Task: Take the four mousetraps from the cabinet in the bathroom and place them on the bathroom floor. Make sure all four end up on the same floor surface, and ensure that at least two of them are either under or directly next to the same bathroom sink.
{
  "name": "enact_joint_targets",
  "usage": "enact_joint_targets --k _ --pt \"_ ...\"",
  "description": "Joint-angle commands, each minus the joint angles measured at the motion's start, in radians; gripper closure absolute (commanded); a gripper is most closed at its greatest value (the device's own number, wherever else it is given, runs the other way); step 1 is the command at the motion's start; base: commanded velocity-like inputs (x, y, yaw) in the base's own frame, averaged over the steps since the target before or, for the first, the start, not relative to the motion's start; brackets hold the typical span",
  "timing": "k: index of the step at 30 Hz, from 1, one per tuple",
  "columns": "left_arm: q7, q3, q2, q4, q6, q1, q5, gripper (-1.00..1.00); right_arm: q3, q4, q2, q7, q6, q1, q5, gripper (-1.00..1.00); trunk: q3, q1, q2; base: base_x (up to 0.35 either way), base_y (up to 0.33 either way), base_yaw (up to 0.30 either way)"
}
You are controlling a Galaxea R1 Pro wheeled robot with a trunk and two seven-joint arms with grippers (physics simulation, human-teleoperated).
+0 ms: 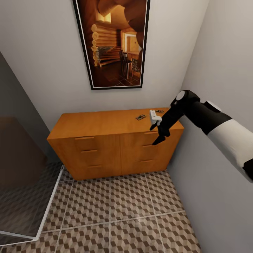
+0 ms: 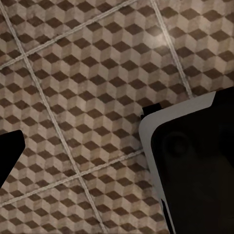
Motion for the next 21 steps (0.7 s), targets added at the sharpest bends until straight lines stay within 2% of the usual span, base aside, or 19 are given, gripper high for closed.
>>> enact_joint_targets --k 1,14,21 --pt "0.001 -0.008 0.000 0.001 -0.003 0.001 0.005 -1.00 -0.005 -0.002 -0.003 0.003 0.011 -0.001 -0.008 -1.00 -0.002 0.000 -0.002 0.000 0.000 0.000" --pt "0.001 -0.009 -0.001 0.001 -0.001 0.004 0.005 -1.00 -0.017 0.000 -0.007 0.002 0.012 -0.001 -0.026 -1.00 -0.002 0.000 -0.002 0.010 0.000 0.000" --pt "0.001 -0.009 -0.003 0.001 -0.001 0.004 0.005 -1.00 -0.015 0.030 -0.007 -0.004 0.009 -0.001 -0.027 -1.00 -0.002 0.000 -0.002 0.222 0.000 0.000"
